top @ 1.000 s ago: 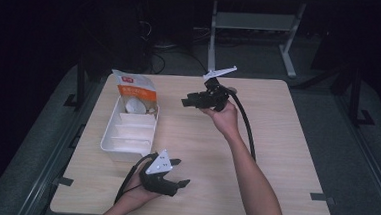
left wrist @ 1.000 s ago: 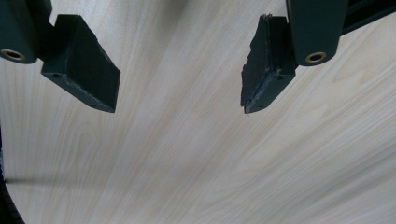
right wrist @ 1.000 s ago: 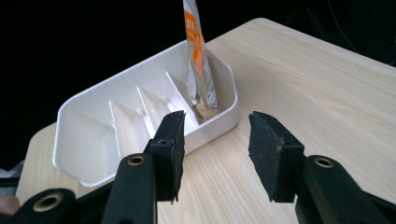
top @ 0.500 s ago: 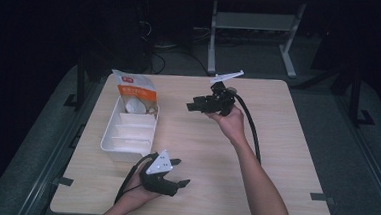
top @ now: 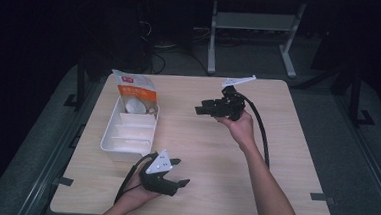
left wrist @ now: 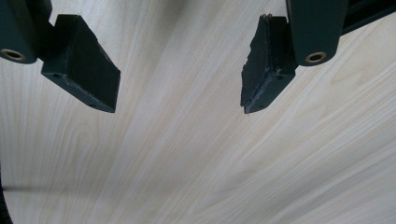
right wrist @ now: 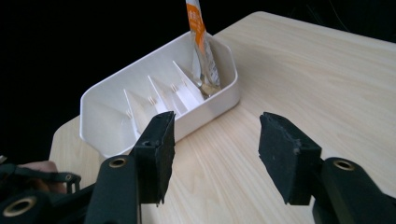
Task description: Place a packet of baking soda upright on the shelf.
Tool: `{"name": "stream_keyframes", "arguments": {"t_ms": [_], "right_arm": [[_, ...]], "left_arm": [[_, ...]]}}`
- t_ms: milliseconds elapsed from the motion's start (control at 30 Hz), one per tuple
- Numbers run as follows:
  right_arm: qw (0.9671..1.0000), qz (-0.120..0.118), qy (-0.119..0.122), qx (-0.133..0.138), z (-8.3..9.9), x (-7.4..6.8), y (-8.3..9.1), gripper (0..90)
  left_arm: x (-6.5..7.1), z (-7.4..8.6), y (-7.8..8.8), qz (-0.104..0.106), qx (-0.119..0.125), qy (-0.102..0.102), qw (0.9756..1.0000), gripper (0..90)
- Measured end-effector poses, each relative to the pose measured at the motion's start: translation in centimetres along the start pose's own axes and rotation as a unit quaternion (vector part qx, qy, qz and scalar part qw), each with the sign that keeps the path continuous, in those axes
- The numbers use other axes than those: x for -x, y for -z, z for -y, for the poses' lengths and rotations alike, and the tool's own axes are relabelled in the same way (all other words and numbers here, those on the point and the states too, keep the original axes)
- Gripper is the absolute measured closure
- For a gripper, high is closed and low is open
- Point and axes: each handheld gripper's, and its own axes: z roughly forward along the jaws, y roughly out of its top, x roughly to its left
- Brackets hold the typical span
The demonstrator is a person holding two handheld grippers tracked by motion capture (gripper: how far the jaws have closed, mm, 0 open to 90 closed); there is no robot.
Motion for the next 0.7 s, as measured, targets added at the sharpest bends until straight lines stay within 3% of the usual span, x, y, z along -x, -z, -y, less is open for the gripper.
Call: {"name": "stream_keyframes", "arguments": {"t_ms": [700], "right_arm": [[0.9998,0.018,-0.008,0.006,2.4,0.3,3.9,41.4]], "left_arm": [[-0.1,0.0,-0.1,-0.002,-0.001,0.003,1.0,27.8]]}}
